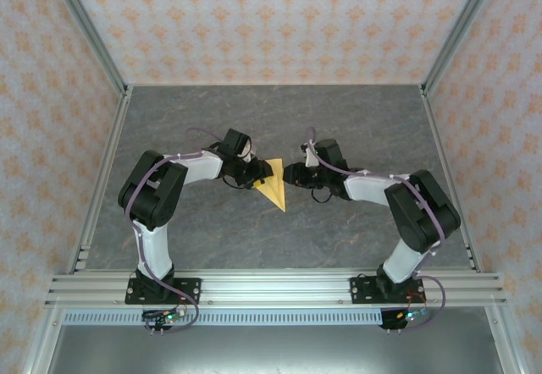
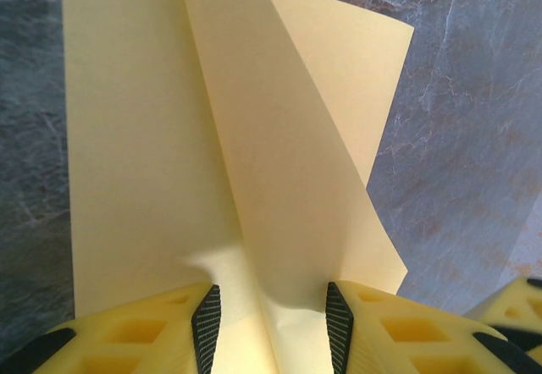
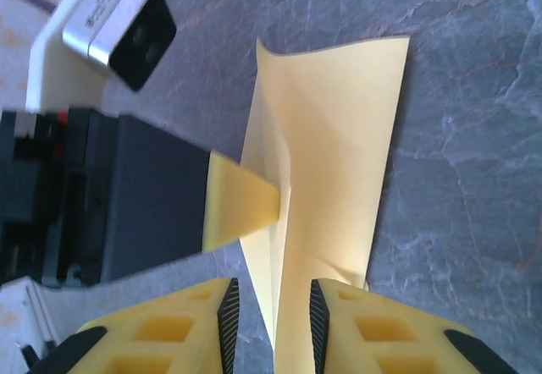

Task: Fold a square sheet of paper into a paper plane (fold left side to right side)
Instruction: Fourth fold the wing at the center of the table.

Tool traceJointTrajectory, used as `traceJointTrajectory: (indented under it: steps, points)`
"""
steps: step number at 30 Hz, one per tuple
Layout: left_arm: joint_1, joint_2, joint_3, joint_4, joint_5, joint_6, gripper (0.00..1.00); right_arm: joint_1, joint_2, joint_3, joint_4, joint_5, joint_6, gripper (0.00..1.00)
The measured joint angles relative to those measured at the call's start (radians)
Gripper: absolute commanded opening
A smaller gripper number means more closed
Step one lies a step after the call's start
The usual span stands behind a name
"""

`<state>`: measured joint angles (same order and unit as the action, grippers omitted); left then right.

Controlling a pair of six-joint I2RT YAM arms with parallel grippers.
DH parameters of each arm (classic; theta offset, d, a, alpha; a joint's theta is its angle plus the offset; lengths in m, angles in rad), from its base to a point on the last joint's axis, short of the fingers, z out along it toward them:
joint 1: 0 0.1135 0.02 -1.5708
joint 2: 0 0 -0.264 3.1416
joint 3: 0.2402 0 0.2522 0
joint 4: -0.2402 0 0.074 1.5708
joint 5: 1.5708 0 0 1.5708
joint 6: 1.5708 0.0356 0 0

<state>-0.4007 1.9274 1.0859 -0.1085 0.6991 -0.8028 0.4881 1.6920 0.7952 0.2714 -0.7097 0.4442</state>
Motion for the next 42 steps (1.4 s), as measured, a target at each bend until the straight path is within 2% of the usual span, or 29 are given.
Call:
traceJointTrajectory:
  steps: [10, 21, 26, 32, 42]
  points:
    - [0.000, 0.000, 0.000, 0.000, 0.000, 0.000, 0.41, -0.003, 0.126, 0.084, 0.050, -0.053, 0.109, 0.30]
    - [-0.004, 0.000, 0.000, 0.000, 0.000, 0.000, 0.41, -0.003, 0.189, 0.106, 0.063, -0.076, 0.133, 0.26]
    - [-0.004, 0.000, 0.000, 0.000, 0.000, 0.000, 0.41, -0.002, 0.205, 0.107, 0.062, -0.079, 0.137, 0.20]
    - [-0.004, 0.000, 0.000, 0.000, 0.000, 0.000, 0.41, 0.002, 0.211, 0.124, 0.058, -0.082, 0.129, 0.04]
    - [-0.004, 0.000, 0.000, 0.000, 0.000, 0.000, 0.41, 0.003, 0.211, 0.151, -0.053, -0.012, 0.058, 0.02]
